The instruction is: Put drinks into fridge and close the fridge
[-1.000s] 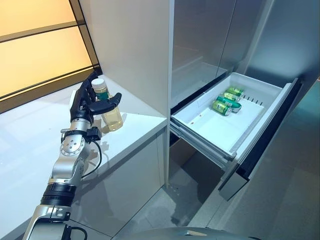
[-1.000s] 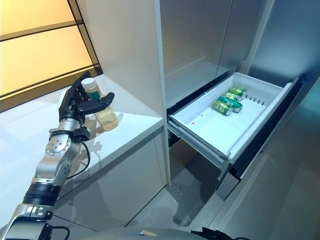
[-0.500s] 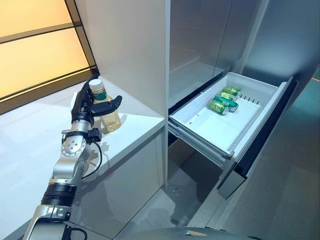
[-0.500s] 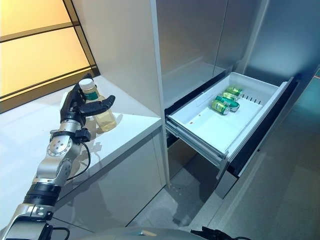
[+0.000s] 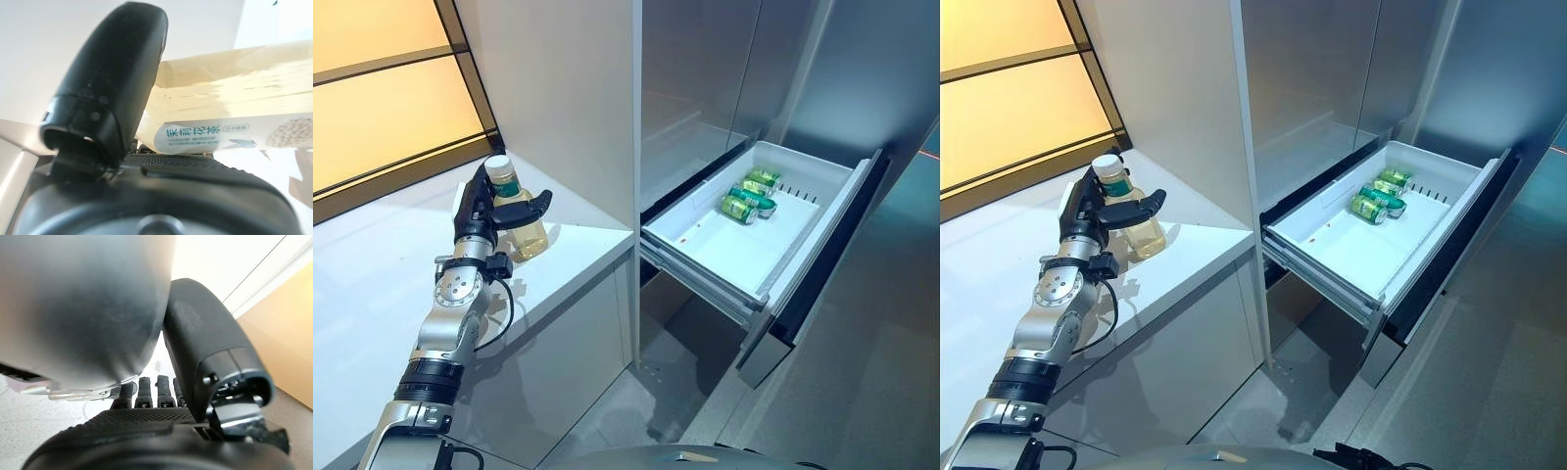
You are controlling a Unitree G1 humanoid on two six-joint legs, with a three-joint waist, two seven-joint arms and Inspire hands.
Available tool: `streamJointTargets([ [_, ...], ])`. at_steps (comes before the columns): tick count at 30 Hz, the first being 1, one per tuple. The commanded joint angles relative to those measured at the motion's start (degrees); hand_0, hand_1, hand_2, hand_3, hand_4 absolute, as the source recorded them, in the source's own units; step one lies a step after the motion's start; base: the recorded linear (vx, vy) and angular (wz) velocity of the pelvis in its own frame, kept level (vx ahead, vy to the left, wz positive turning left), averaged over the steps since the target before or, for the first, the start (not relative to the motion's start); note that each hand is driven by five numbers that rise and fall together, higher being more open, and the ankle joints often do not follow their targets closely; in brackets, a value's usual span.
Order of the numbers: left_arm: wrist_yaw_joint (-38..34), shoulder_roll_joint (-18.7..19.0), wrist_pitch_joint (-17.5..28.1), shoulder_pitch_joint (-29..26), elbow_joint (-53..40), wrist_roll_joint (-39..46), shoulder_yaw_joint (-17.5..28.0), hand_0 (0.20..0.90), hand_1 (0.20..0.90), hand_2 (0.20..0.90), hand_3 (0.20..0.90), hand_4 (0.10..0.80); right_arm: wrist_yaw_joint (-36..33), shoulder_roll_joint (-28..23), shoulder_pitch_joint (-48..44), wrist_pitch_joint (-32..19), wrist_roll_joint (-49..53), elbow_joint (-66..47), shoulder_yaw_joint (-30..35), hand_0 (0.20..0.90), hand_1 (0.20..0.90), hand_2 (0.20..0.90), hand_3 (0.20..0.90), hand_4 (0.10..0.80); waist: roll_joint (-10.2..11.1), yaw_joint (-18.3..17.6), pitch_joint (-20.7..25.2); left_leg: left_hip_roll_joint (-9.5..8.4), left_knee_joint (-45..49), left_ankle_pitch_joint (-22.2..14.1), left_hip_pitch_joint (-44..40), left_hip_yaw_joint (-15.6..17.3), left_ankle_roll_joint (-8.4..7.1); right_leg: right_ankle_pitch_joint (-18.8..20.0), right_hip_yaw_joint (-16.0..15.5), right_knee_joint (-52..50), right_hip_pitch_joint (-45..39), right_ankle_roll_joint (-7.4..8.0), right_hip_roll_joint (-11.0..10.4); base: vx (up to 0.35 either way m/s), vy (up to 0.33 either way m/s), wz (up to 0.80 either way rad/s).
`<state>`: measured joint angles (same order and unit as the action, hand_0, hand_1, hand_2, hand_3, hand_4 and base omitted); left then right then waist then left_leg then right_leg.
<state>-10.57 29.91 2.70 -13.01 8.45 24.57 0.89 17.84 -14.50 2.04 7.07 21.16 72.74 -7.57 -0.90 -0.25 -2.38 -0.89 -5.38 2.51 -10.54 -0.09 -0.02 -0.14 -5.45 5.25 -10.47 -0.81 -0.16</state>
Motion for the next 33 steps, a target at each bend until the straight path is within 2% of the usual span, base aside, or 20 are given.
streamJointTargets([
  [1, -1.25, 1.68, 4.54, -5.32, 0.2, -3.23, 1.56, 0.9, 0.9, 0.9, 0.9, 0.8, 2.55, 0.62, 0.39, 1.27, -1.81, 2.03, -1.33, 0.9, 0.9, 0.9, 0.9, 0.8, 0.01, -0.74, 1.04, -0.9, 0.38, -5.5, -0.68, 3.81, 1.41, -1.7, 0.6, -2.33, 0.44, 3.27, -0.51, 0.0, 0.0, 0.0],
  [24, -1.78, 2.22, 3.62, -5.77, 2.49, -4.3, 0.77, 0.9, 0.9, 0.9, 0.9, 0.8, 2.29, 0.74, 0.46, 1.94, -1.89, 1.02, -1.77, 0.9, 0.9, 0.9, 0.9, 0.8, -0.04, -1.06, 0.95, -0.9, 0.38, -5.4, -0.64, 4.03, 1.4, -1.57, 0.93, -2.18, 0.44, 3.27, -0.34, 0.0, 0.0, 0.0],
  [25, -1.79, 2.14, 3.82, -5.81, 2.57, -4.11, 0.69, 0.58, 0.58, 0.58, 0.527, 0.427, 2.29, 0.74, 0.46, 1.9, -1.8, 1.02, -1.85, 0.9, 0.9, 0.9, 0.9, 0.8, -0.03, -1.08, 0.93, -0.89, 0.38, -5.4, -0.64, 4.02, 1.4, -1.57, 0.94, -2.2, 0.46, 3.27, -0.34, 0.0, 0.0, 0.0],
  [26, -1.9, 2.03, 3.9, -5.83, 2.65, -4.2, 0.66, 0.521, 0.521, 0.521, 0.458, 0.358, 2.32, 0.71, 0.48, 1.91, -1.8, 1.0, -1.86, 0.9, 0.9, 0.9, 0.9, 0.8, -0.03, -1.11, 0.94, -0.89, 0.38, -5.43, -0.66, 4.01, 1.4, -1.6, 0.94, -2.21, 0.47, 3.27, -0.34, 0.0, 0.0, 0.0],
  [27, -1.88, 2.0, 3.98, -5.83, 2.66, -4.09, 0.66, 0.3, 0.3, 0.3, 0.2, 0.1, 2.33, 0.7, 0.5, 1.91, -1.84, 0.98, -1.84, 0.9, 0.9, 0.9, 0.9, 0.8, -0.03, -1.13, 0.95, -0.89, 0.38, -5.45, -0.66, 4.0, 1.4, -1.61, 0.96, -2.21, 0.48, 3.28, -0.34, 0.0, 0.0, 0.0],
  [33, -2.1, 1.6, 5.57, -5.67, 2.81, -4.37, 0.5, 0.3, 0.3, 0.3, 0.2, 0.1, 2.19, 0.78, 0.61, 1.84, -1.87, 0.96, -1.98, 0.9, 0.9, 0.9, 0.9, 0.8, 0.03, -1.16, 0.88, -0.87, 0.38, -5.43, -0.68, 4.0, 1.4, -1.58, 1.0, -2.25, 0.49, 3.29, -0.33, 0.0, 0.0, 0.0],
])
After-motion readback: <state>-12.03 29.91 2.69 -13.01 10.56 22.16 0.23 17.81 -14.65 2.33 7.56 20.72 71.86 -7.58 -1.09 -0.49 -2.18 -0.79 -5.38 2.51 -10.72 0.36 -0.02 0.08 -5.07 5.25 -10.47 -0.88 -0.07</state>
